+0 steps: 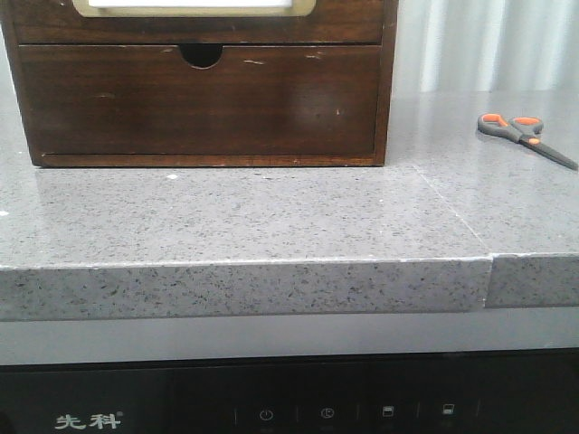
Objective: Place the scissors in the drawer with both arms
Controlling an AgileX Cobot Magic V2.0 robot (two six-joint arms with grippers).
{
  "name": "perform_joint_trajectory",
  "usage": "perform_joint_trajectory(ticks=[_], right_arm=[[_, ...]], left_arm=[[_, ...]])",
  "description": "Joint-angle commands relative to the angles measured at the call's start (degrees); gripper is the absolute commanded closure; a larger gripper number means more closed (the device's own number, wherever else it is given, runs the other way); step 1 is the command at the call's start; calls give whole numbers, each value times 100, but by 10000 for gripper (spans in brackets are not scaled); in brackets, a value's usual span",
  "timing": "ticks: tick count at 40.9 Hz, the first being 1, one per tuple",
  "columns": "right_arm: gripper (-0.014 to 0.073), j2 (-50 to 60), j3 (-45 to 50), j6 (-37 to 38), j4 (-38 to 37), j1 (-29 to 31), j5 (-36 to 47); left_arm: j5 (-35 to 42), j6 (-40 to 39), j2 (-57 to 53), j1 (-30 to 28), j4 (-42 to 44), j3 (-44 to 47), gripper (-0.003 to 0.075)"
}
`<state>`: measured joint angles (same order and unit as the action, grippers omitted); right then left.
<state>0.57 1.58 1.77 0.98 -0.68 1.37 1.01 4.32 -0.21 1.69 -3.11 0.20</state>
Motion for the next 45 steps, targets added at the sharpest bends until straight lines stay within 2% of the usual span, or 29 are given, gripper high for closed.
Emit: perform_joint_trajectory(ticks=[1, 33, 36, 40, 45], right_arm=[[662, 101, -5, -55, 17, -5, 485], [661, 101, -5, -55, 12, -5, 704], [661, 101, -10, -55, 12, -5, 757], [661, 97, -147, -55, -23, -5, 726], [661, 97, -609, -55, -55, -5, 322]], left_arm=[[462, -10, -101, 12, -46, 142, 741], [462, -10, -101, 12, -46, 142, 741], [668, -10, -101, 12, -46, 142, 741], [937, -10, -101, 12, -46, 85, 741], [816, -10, -101, 12, -46, -355, 741]])
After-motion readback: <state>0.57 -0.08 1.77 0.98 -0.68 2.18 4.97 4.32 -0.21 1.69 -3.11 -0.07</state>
